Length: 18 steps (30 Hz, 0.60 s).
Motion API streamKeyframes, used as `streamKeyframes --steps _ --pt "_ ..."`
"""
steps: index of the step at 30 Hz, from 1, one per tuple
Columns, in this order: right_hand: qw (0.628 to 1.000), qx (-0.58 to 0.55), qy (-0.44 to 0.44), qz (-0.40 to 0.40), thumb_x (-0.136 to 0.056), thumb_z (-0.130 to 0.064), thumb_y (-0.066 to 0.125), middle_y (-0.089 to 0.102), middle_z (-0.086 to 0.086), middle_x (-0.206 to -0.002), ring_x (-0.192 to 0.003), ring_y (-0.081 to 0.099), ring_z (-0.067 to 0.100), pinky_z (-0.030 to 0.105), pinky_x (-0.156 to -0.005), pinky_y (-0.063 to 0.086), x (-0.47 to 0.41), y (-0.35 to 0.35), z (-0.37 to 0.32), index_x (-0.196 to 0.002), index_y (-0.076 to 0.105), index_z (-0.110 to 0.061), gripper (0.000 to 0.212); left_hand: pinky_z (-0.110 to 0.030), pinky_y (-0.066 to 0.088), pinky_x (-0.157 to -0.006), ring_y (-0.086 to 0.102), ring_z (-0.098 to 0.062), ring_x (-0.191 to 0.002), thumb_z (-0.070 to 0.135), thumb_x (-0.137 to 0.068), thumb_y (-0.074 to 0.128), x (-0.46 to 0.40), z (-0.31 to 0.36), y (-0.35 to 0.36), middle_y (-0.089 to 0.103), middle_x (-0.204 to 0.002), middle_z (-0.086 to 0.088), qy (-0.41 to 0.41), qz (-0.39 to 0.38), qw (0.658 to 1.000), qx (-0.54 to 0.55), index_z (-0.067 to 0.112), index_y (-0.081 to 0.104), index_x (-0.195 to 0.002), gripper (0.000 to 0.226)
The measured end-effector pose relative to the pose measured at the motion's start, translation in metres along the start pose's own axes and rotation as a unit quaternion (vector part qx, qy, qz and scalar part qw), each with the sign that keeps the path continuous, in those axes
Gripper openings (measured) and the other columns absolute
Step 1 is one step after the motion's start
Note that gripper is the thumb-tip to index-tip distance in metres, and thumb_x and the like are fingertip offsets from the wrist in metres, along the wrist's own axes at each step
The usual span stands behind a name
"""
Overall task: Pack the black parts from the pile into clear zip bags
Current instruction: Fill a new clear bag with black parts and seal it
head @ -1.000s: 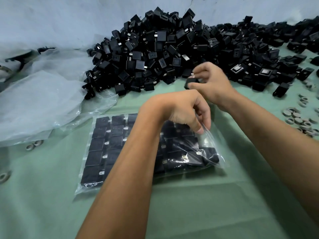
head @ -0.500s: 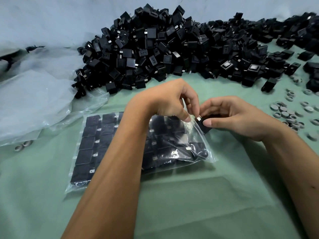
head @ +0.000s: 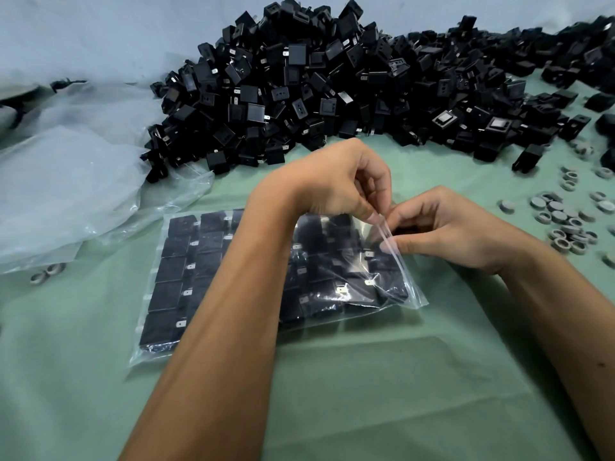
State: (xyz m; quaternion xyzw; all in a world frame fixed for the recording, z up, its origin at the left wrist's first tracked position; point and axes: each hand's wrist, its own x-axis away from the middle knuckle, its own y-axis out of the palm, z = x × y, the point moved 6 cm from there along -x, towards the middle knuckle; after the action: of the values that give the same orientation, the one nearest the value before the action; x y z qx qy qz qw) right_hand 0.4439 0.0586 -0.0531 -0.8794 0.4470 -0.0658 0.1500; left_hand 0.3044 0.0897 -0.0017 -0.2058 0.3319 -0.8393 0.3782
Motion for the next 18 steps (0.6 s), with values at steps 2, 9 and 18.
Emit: streamKeyframes --steps 2,9,18 --pt "1.000 0.008 -0.001 0.001 -0.080 -0.010 0.078 0.079 0.014 -0.099 -0.093 0.075 0.025 0.028 -0.090 0.059 0.0000 0.0020 -0.0016 -0.102 0.078 0.003 0.026 -0.036 0.058 -0.071 0.064 -0.012 -0.069 0.003 -0.078 0.086 -0.0004 -0.0005 0.0000 0.074 -0.079 -0.009 0.000 0.001 1.000 -0.001 0.010 0.077 -0.085 0.013" --pt "1.000 0.012 0.010 0.002 -0.081 -0.019 0.079 0.075 0.007 -0.073 -0.060 0.064 0.018 0.030 -0.057 0.054 -0.0017 0.0049 -0.0013 -0.099 0.081 -0.005 0.023 -0.042 0.059 -0.076 0.064 -0.015 -0.071 0.001 -0.078 0.085 -0.0003 -0.0009 -0.0011 0.074 -0.083 -0.017 0.007 0.004 1.000 0.003 0.007 0.076 -0.085 0.013" --pt "1.000 -0.017 0.025 0.005 -0.078 -0.009 0.080 0.075 0.028 -0.089 -0.076 0.070 0.044 0.044 -0.074 0.062 0.0002 0.0050 0.0000 -0.101 0.074 0.009 0.031 -0.039 0.057 -0.072 0.064 -0.014 -0.070 0.001 -0.078 0.085 -0.0009 0.0003 -0.0003 0.073 -0.081 -0.015 0.011 0.010 1.000 0.012 0.011 0.076 -0.082 0.014"
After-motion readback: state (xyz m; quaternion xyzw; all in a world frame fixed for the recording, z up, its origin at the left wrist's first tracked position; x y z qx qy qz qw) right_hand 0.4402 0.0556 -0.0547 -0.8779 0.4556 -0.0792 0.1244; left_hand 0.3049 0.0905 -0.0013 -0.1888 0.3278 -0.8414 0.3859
